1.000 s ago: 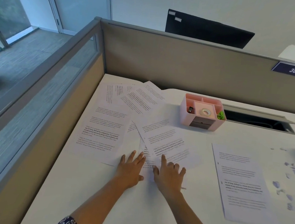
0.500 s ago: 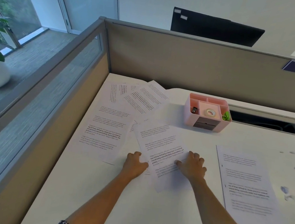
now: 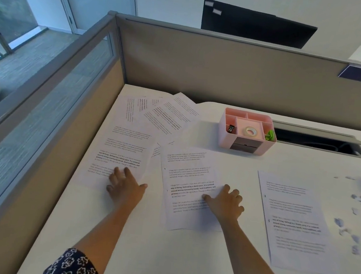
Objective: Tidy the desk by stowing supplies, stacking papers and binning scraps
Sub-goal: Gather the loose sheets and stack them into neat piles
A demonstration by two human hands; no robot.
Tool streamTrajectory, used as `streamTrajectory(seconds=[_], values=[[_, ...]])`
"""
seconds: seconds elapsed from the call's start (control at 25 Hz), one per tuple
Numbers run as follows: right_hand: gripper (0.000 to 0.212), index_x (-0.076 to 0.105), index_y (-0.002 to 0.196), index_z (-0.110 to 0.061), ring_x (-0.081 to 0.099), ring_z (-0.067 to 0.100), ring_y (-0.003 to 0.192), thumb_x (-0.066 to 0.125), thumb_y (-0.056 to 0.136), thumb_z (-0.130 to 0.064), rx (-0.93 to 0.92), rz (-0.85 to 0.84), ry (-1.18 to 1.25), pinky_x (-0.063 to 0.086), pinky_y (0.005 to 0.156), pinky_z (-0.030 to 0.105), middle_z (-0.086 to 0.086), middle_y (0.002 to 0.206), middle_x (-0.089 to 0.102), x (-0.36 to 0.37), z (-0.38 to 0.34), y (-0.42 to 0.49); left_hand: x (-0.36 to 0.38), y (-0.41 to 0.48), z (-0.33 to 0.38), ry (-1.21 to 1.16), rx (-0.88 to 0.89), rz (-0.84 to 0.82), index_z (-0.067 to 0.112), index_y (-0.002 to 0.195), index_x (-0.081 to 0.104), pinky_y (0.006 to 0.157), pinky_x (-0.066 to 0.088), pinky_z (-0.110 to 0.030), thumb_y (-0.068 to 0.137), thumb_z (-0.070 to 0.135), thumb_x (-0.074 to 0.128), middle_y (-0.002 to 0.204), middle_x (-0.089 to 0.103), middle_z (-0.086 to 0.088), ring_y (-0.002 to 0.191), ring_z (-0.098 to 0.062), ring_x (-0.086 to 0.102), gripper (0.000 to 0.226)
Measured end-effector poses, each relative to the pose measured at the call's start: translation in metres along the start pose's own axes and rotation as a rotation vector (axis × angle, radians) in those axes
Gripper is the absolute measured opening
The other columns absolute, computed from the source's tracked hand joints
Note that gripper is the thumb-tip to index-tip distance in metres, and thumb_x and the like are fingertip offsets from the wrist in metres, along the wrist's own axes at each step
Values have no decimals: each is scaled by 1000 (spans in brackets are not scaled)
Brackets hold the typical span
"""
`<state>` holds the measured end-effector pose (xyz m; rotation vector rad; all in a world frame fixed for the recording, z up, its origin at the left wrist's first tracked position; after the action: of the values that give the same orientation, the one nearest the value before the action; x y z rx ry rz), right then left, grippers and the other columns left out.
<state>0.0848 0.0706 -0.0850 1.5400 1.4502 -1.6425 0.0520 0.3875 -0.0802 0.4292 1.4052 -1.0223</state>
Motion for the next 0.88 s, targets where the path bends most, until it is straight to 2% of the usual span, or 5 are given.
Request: streamTrajectory(seconds=[0.12, 0.32, 0.56, 0.72, 0.88], values=[[79, 37, 134, -15, 40, 32, 124, 61, 77, -63, -3, 3, 5, 38, 96, 45, 11, 132, 41, 1, -5, 0, -2, 8, -9, 71, 80, 72, 19, 143, 37, 102, 36, -40, 88, 57, 53, 145, 37, -8, 132, -27, 35, 68], [77, 36, 135, -15, 38, 32, 127, 58, 79, -63, -5, -14, 2, 37, 97, 45, 11, 136, 39, 5, -11, -2, -15, -1, -1, 92, 202, 207, 20, 122, 57, 73, 45, -30, 95, 31, 51, 113, 55, -3, 104, -20, 54, 30], [76, 37, 134, -15, 39, 32, 125, 58, 80, -64, -8, -12, -9, 37, 97, 45, 11, 135, 39, 5, -11, -2, -25, -33, 34, -112, 221, 121, 22, 124, 55, 78, 48, -34, 93, 26, 50, 118, 58, 0, 104, -21, 61, 31], [70, 38, 133, -15, 39, 32, 125, 58, 82, -60, -4, -34, -8, 37, 97, 46, 11, 134, 40, 5, -10, -1, 8, -69, 88, -46, 428, -70, 21, 125, 50, 88, 49, -36, 94, 38, 48, 125, 51, -3, 109, -24, 58, 35], [42, 44, 132, -13, 43, 34, 122, 38, 98, -37, -11, -11, 59, 36, 97, 47, 13, 130, 44, -2, -5, 3, 47, -85, 111, -224, 480, -502, 23, 142, 41, 105, 39, -42, 84, 69, 49, 143, 40, -7, 129, -26, 46, 75]])
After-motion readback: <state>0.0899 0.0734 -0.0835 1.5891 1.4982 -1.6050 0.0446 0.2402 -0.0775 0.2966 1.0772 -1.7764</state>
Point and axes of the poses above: each hand's wrist, its own y-axis towards the middle knuckle, its own x-axis out of the palm, z = x × y, the point moved 6 cm from there along y, towards the middle knuckle
